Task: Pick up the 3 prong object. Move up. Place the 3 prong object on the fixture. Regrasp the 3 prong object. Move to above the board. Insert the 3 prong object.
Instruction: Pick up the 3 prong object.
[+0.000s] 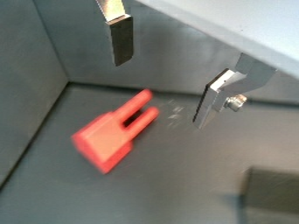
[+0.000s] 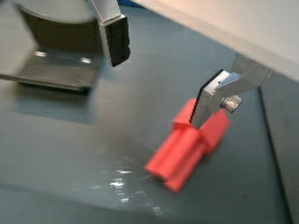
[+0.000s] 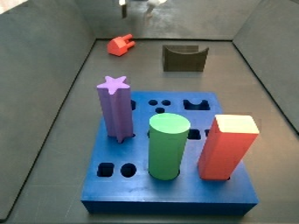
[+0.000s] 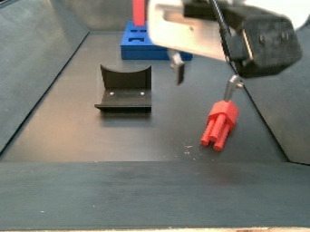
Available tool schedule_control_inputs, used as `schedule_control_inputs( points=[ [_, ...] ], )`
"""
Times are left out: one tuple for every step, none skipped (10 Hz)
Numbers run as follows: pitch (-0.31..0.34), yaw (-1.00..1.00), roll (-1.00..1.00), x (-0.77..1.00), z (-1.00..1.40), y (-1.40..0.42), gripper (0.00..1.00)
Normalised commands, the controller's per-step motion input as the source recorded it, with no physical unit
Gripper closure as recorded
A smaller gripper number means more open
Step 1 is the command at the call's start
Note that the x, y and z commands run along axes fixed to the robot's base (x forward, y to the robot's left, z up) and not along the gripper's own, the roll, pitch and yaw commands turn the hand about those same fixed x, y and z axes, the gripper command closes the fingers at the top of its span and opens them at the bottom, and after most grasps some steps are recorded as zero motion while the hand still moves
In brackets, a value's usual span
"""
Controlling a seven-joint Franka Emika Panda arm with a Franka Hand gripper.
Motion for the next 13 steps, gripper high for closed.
schedule_control_inputs(
  points=[
    [0.0, -0.11, 0.13, -0.21, -0.01, 0.0, 0.0],
    [0.0, -0.08, 0.12, -0.17, -0.25, 0.01, 0.0],
    [-0.031, -0.19, 0.05, -0.15, -1.0, 0.03, 0.0],
    [-0.013, -0.09, 0.14, -0.02, -0.34, 0.0, 0.0],
    [-0.116, -0.12, 0.19, -0.19, -0.88, -0.13, 0.0],
    [-0.051, -0.11, 0.15, -0.28, -1.0, -0.11, 0.0],
    [-0.003, -0.13, 0.33, -0.35, -0.58, 0.0, 0.0],
    [0.0, -0.14, 0.0, -0.11, -0.09, 0.04, 0.0],
    [-0.023, -0.21, 0.19, -0.16, -0.91, 0.12, 0.0],
    [-0.02, -0.08, 0.07, -0.01, -0.37, 0.0, 0.0],
    [0.0, 0.0, -0.01, -0.05, -0.02, 0.13, 0.0],
    [-0.153, -0.11, 0.12, -0.47, -0.85, 0.0, 0.0],
    [-0.011, -0.11, 0.03, -0.26, -0.12, 0.04, 0.0]
  ],
)
